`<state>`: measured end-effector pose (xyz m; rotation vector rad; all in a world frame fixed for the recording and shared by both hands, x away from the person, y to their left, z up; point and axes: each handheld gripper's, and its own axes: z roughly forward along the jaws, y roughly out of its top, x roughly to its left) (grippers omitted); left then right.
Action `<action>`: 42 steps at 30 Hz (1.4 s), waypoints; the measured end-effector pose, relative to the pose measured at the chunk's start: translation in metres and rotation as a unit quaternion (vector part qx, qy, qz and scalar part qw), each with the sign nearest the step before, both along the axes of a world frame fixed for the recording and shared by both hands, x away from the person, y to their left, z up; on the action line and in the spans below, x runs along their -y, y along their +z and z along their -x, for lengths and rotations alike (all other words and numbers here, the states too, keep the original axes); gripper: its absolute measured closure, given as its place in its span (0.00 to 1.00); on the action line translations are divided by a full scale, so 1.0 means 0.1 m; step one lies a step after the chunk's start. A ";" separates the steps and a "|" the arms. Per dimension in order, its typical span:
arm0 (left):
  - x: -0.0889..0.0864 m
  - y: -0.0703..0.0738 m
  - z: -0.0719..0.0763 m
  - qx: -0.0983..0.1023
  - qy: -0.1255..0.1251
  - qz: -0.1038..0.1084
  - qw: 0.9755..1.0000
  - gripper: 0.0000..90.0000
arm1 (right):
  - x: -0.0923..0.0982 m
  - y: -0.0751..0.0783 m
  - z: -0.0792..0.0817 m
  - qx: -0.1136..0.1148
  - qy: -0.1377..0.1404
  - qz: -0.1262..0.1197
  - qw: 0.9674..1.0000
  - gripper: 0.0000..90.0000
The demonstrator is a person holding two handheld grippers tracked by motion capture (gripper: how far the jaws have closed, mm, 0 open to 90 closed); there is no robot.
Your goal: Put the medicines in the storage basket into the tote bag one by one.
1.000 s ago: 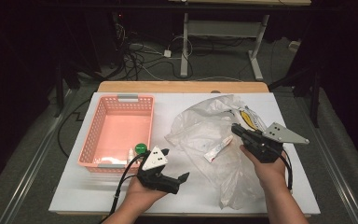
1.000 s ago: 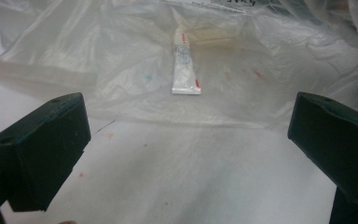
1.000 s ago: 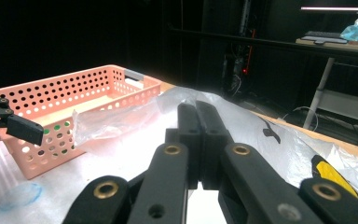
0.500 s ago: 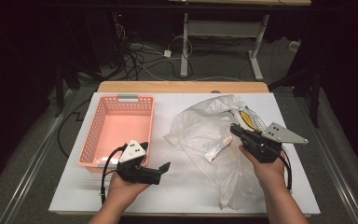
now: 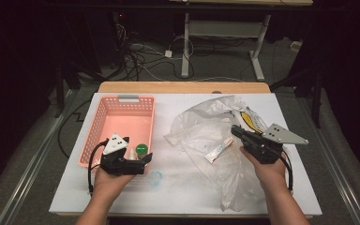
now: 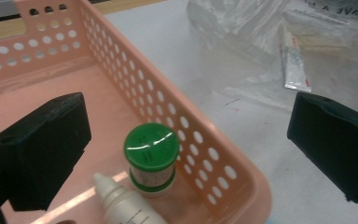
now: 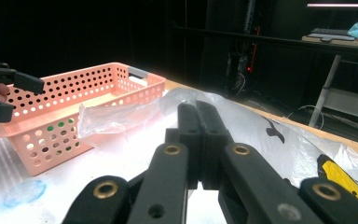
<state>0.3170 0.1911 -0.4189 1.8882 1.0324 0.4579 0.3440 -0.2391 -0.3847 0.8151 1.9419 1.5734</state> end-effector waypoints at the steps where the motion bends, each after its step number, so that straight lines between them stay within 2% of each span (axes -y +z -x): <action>1: -0.02 0.00 -0.01 -0.001 0.003 0.003 1.000 0.00 | 0.00 0.00 0.00 0.001 0.001 0.000 1.000 1.00; 7: -0.17 0.01 -0.02 0.002 0.018 -0.007 1.000 0.00 | -0.02 -0.01 0.00 -0.002 0.002 0.001 1.000 1.00; 15: -0.37 -0.01 -0.04 -0.001 0.050 0.005 0.999 0.00 | -0.01 0.00 0.00 0.000 0.004 0.003 1.000 1.00; 24: -0.37 0.01 -0.04 0.000 0.054 0.014 0.998 0.01 | -0.01 -0.01 0.01 0.001 0.004 0.005 1.000 1.00; 29: -0.34 0.03 -0.05 0.009 0.052 0.022 0.998 0.01 | -0.01 0.00 0.01 0.003 0.006 0.004 1.000 1.00; 35: -0.27 0.07 -0.07 0.018 0.047 0.015 0.999 0.01 | 0.01 0.01 0.03 0.002 0.003 0.002 1.000 1.00; 42: -0.19 0.11 -0.17 0.007 0.044 0.009 0.999 0.00 | 0.04 0.03 0.03 0.004 0.001 -0.001 1.000 1.00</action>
